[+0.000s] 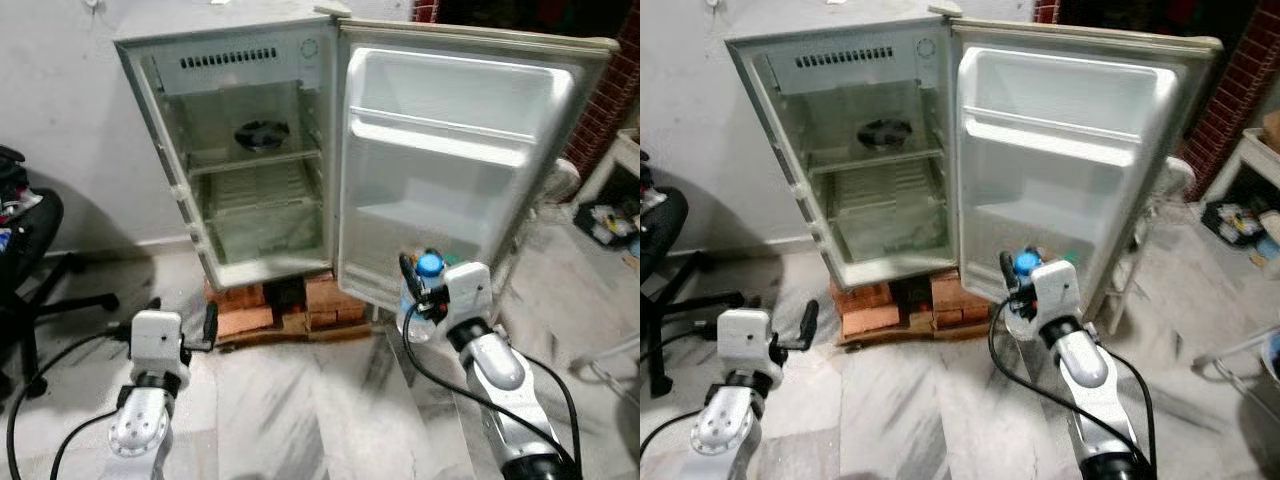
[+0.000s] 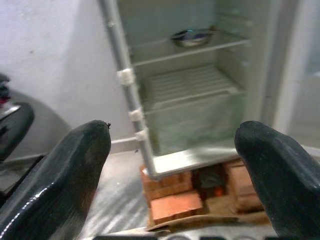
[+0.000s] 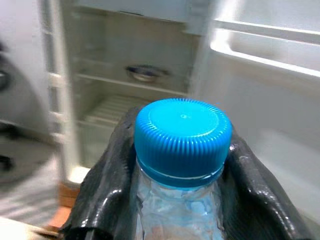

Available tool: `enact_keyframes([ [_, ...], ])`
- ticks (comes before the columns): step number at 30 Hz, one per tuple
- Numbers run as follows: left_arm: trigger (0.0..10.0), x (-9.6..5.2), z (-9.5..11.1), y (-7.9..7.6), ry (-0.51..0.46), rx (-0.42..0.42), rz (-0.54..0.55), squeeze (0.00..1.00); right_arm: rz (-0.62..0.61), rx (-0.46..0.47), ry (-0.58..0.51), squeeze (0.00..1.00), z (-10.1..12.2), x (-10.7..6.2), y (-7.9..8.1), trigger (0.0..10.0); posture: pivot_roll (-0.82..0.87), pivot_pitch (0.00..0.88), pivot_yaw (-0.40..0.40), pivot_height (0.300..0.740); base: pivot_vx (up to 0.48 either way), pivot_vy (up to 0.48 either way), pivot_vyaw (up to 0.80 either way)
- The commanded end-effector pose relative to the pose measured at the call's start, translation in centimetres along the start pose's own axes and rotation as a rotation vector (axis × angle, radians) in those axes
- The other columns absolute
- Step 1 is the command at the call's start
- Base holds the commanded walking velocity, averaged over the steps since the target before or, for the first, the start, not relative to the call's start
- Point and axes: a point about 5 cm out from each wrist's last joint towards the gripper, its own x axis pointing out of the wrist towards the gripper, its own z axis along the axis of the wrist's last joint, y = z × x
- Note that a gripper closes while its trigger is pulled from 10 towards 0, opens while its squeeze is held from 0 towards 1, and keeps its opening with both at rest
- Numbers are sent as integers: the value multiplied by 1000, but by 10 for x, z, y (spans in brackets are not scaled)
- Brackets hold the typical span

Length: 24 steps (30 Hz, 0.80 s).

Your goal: Restocking fridge

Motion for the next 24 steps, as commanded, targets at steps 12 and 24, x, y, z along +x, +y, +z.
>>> enact_keyframes([
  [12,10000,6,4,-8,-20,4,-31,0,18,-36,-42,0,9,3,-4,10000,-17,12,1,740,456,0,0],
  [24,10000,5,1,-11,6,12,-33,0,20,-25,-38,0,7,2,-3,10000,-19,19,5,740,235,0,0],
])
